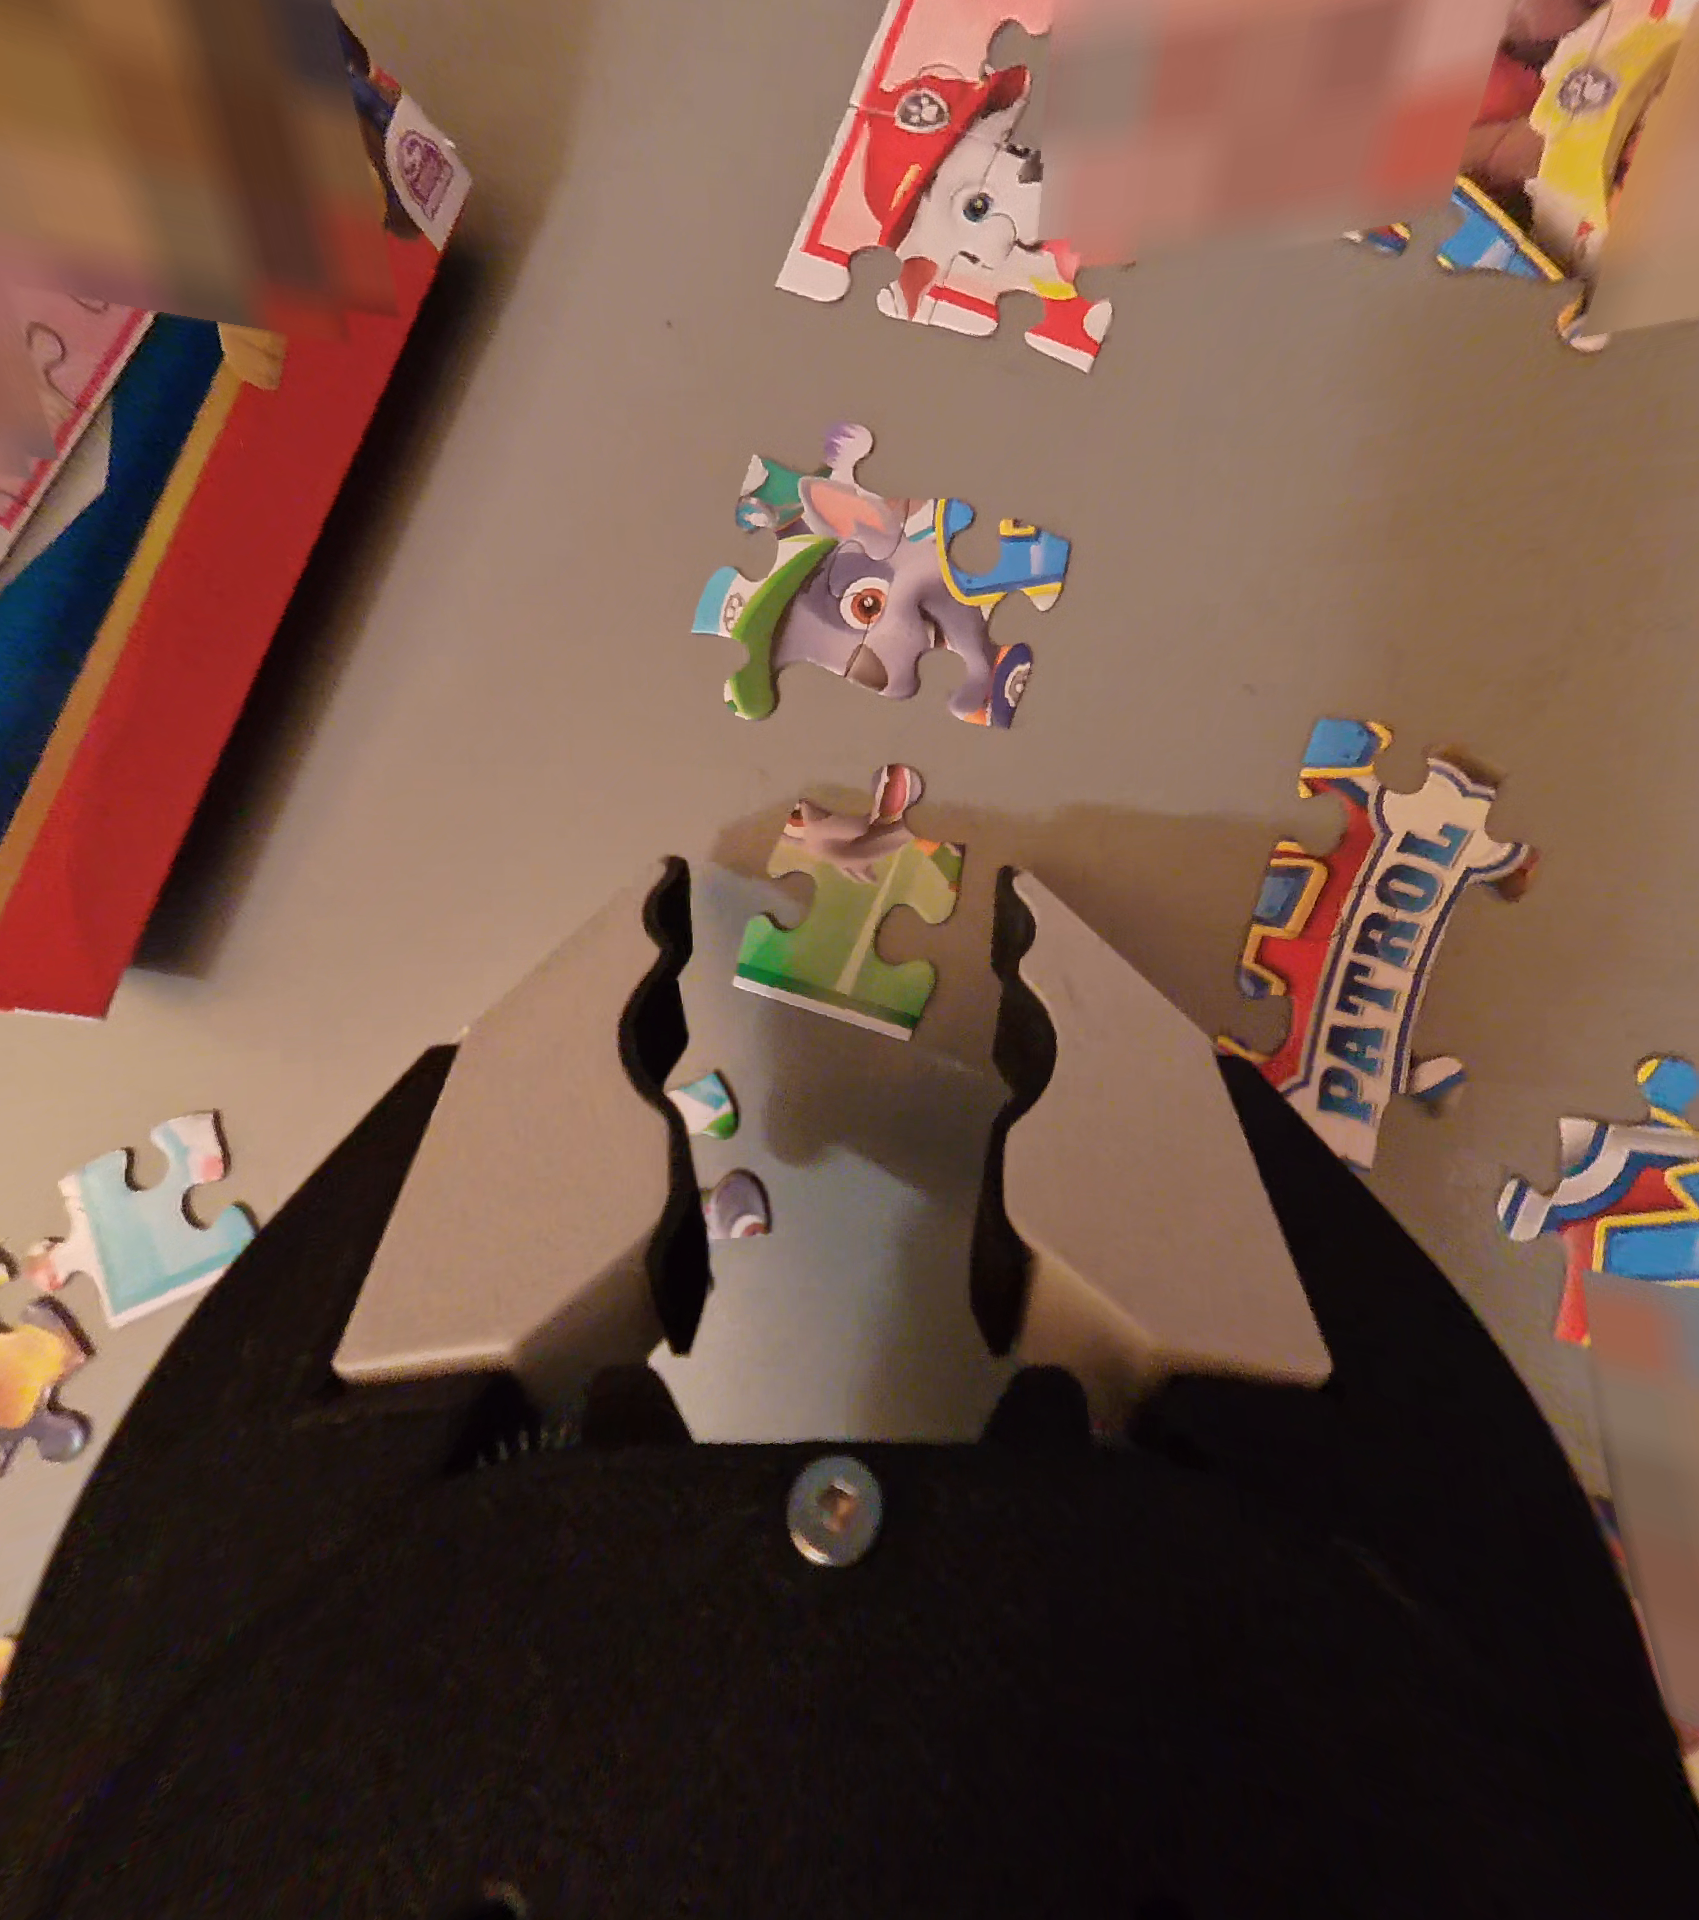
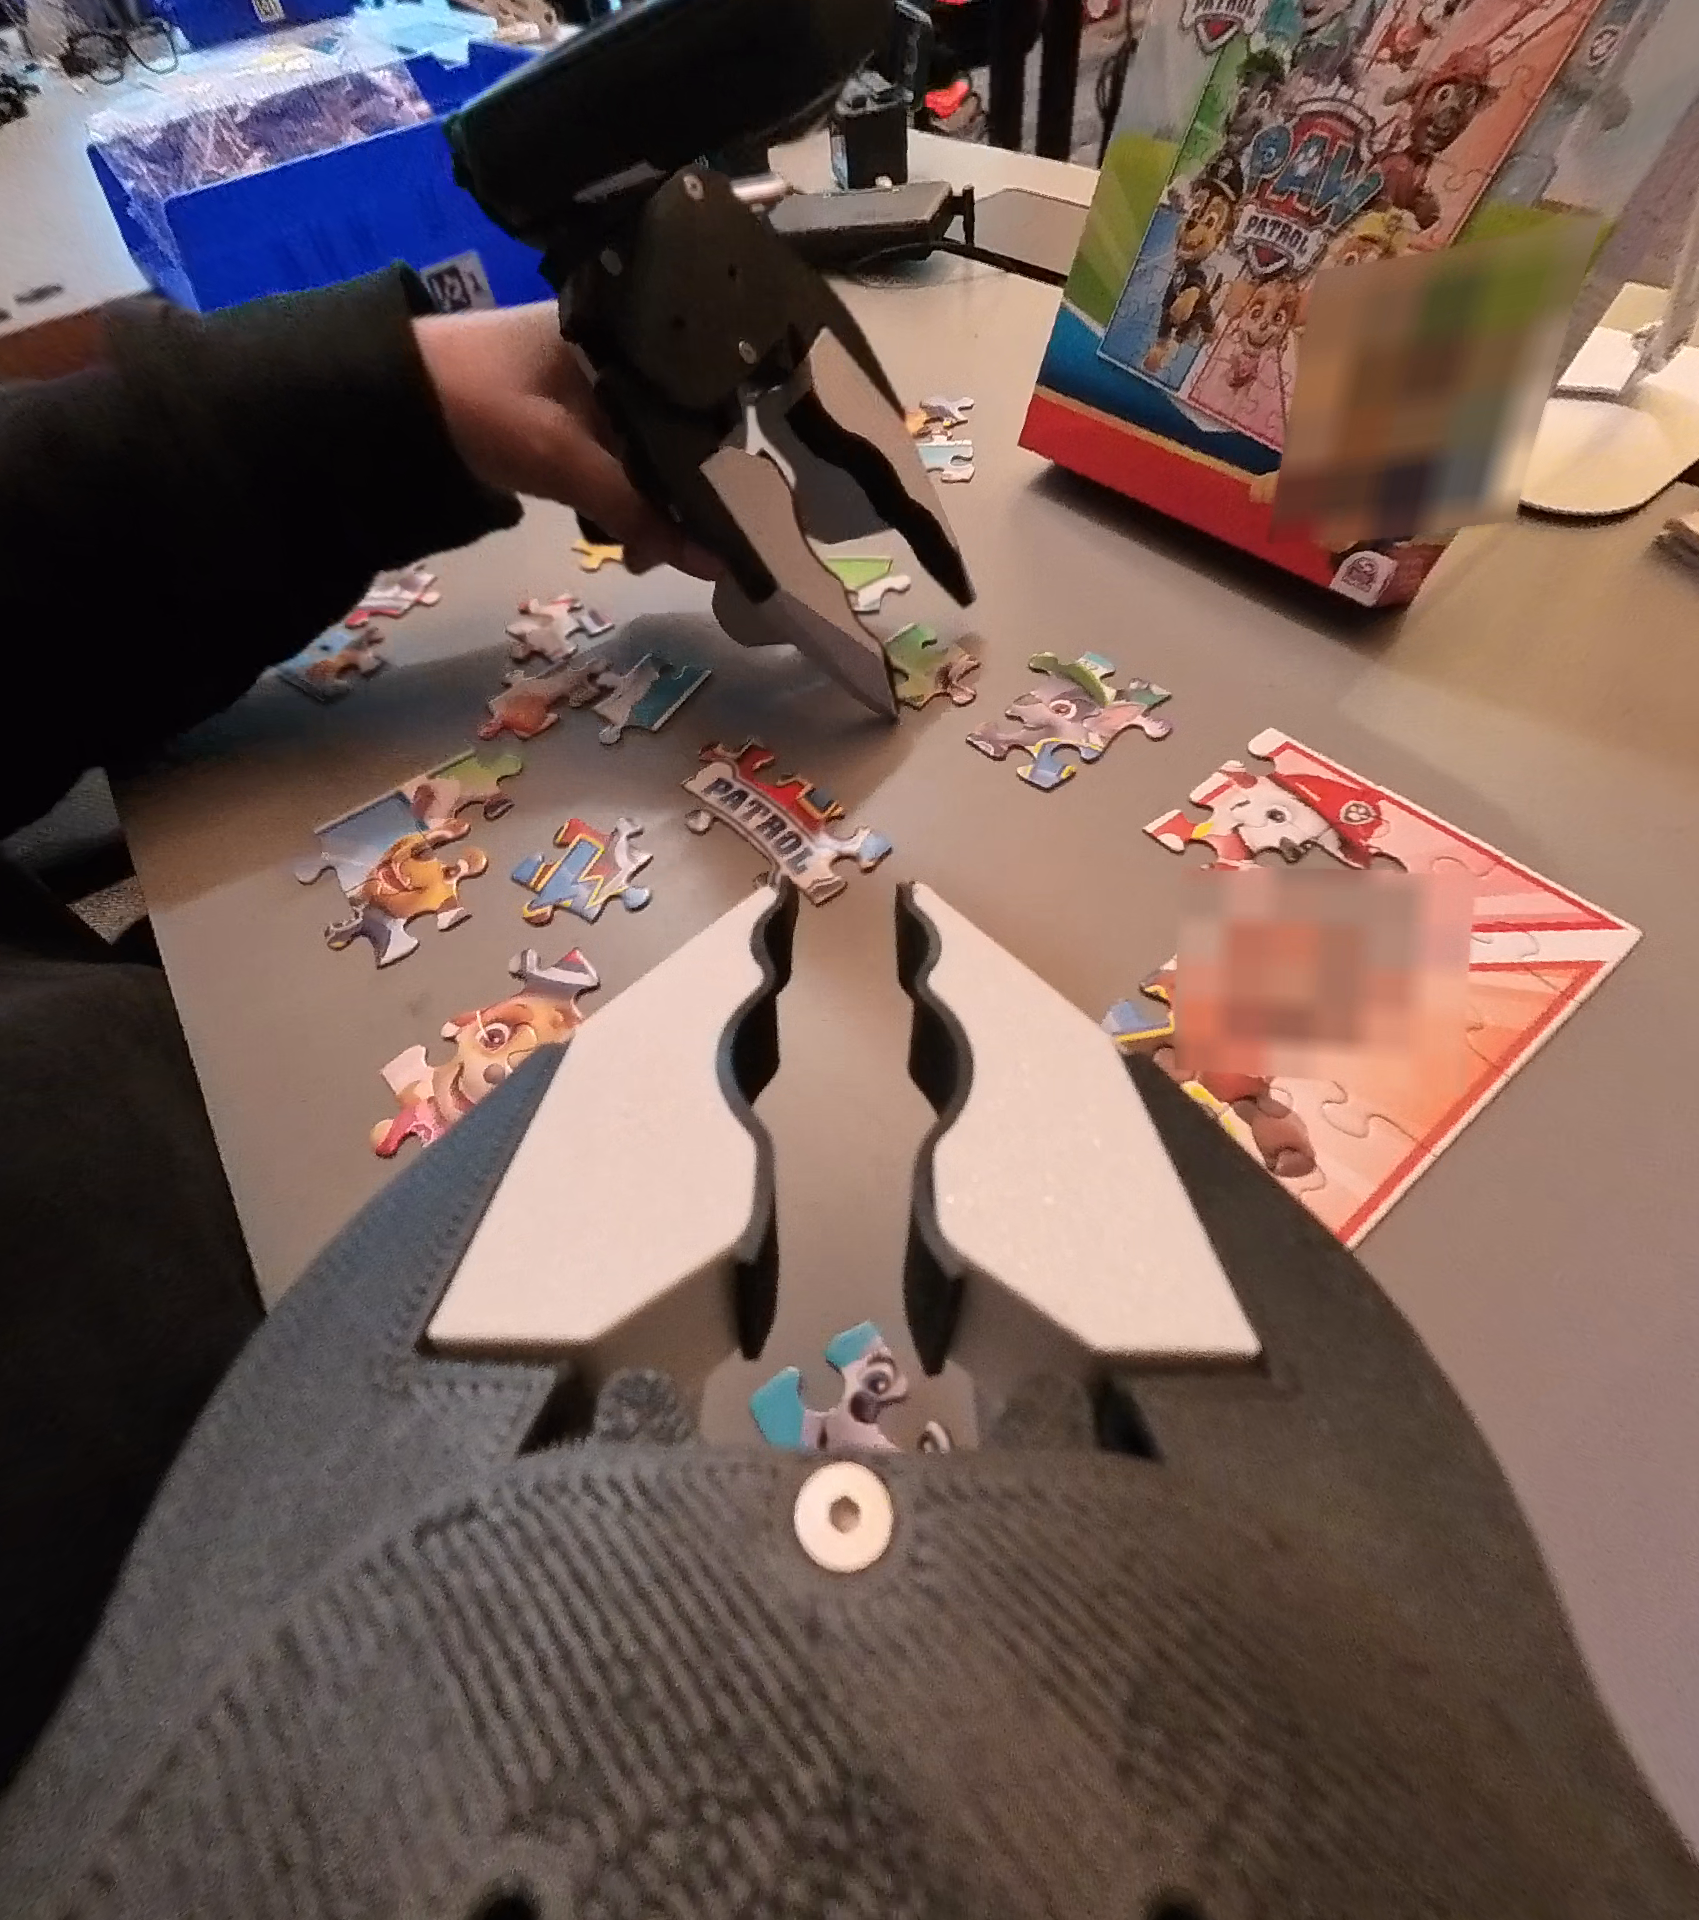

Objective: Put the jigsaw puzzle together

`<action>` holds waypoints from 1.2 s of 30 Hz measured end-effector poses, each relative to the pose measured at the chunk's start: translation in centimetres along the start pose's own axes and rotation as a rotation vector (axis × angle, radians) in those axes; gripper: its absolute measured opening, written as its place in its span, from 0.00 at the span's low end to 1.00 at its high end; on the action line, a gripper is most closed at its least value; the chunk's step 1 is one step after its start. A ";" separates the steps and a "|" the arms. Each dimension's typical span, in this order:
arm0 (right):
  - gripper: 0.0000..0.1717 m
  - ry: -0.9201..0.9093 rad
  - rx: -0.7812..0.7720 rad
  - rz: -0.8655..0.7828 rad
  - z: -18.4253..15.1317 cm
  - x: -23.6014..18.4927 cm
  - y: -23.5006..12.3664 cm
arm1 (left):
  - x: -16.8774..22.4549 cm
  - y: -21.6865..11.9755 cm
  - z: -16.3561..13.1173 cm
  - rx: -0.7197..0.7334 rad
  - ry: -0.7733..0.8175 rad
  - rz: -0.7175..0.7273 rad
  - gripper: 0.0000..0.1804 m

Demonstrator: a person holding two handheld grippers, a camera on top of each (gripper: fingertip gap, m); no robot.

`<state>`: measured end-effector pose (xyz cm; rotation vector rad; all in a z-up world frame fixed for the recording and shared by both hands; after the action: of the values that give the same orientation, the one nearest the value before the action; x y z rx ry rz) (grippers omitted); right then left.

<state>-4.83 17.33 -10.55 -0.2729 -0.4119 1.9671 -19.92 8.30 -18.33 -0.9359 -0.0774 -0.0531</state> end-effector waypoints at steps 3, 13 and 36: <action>0.10 0.017 0.004 0.009 0.0 0.3 0.0 | 0.2 0.2 0.1 -0.029 0.049 -0.102 0.30; 0.10 0.052 0.006 -0.011 -0.3 1.5 0.1 | 0.4 0.5 0.1 -0.090 0.089 -0.252 0.19; 0.10 0.062 -0.007 -0.011 -0.6 2.4 0.5 | 0.9 1.4 2.6 -0.118 0.167 -0.251 0.18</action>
<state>-6.07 19.44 -11.36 -0.3344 -0.3790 1.9419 -19.07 11.18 -17.87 -1.0319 -0.0365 -0.3709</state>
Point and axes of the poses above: each gripper's, where its closed fingertips meet, y out along the fingers, z out of its top, x = y × z across the jaws, the point moved 1 cm from there along -y, back along the fingers, and after that the axes turned 14 degrees about -z, right-handed, at the moved point
